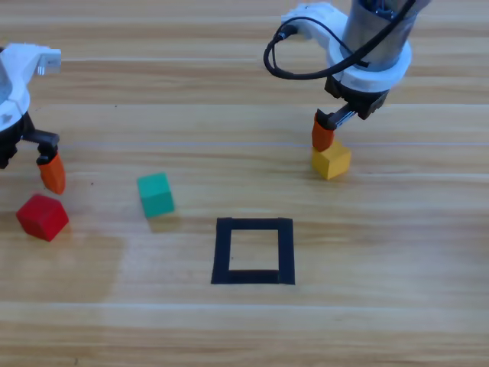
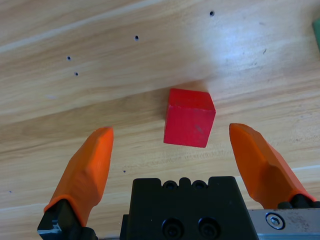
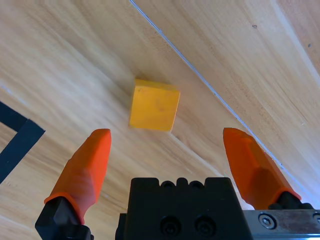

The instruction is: Stack the blocks in the rectangular block: red at the bottom, yellow in the middle, green on top

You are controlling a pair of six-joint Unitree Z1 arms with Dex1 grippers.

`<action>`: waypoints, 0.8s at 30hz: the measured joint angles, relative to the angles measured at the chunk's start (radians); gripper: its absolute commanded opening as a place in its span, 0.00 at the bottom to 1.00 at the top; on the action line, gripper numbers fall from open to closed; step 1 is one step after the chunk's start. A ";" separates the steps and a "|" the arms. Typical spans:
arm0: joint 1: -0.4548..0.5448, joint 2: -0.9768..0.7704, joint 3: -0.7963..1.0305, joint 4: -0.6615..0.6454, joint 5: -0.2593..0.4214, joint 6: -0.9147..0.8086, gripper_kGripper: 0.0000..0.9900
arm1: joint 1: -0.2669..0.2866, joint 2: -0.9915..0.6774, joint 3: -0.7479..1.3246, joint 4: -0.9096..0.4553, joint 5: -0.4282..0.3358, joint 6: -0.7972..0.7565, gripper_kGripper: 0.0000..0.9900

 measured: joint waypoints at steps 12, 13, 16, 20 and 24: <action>0.000 -0.007 0.048 0.000 -0.016 0.013 1.00 | -0.014 0.142 -0.188 0.108 0.001 0.000 0.88; 0.000 -0.007 0.052 0.000 -0.018 0.013 1.00 | -0.014 0.155 -0.202 0.121 0.005 0.000 0.86; -0.001 -0.007 0.056 0.000 -0.022 0.013 1.00 | -0.014 0.193 -0.265 0.181 0.015 0.000 0.82; -0.003 -0.004 0.056 -0.006 -0.026 0.011 1.00 | -0.014 0.260 -0.363 0.243 0.018 0.000 0.71; -0.007 0.010 0.056 -0.031 -0.027 -0.001 1.00 | -0.014 0.282 -0.374 0.261 0.019 0.000 0.43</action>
